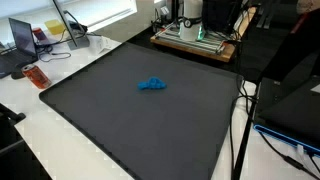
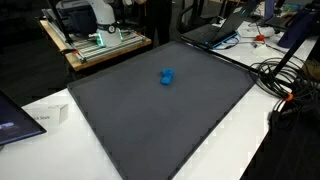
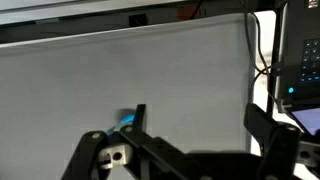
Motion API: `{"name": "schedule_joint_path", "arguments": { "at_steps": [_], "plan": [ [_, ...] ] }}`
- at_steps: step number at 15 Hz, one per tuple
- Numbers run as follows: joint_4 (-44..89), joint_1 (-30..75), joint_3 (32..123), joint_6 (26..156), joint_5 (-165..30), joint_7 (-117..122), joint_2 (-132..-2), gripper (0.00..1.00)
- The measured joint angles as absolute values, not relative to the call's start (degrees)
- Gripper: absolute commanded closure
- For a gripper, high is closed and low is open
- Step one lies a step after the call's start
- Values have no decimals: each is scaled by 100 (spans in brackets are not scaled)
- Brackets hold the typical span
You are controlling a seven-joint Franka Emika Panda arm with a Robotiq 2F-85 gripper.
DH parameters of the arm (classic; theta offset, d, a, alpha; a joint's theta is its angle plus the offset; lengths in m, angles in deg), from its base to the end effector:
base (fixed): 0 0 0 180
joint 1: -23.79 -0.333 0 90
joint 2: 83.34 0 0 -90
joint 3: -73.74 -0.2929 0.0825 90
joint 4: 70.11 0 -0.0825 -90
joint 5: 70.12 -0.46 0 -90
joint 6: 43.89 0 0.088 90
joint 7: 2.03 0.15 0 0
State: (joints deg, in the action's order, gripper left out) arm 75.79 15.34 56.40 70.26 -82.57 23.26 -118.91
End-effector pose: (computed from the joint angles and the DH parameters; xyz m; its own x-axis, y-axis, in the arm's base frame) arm 0.4095 0.2043 0.3807 0.9915 -0.1257 0.0337 -0.1241 -0.9912 -0.0471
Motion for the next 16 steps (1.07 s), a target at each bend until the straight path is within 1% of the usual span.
{"name": "schedule_joint_path", "arguments": {
  "at_steps": [13, 16],
  "plan": [
    [7579, 1536, 5640, 7026, -8247, 2326, -11885, 0],
    [7572, 1628, 5661, 7165, -8147, 2277, -11717, 0]
  ]
}}
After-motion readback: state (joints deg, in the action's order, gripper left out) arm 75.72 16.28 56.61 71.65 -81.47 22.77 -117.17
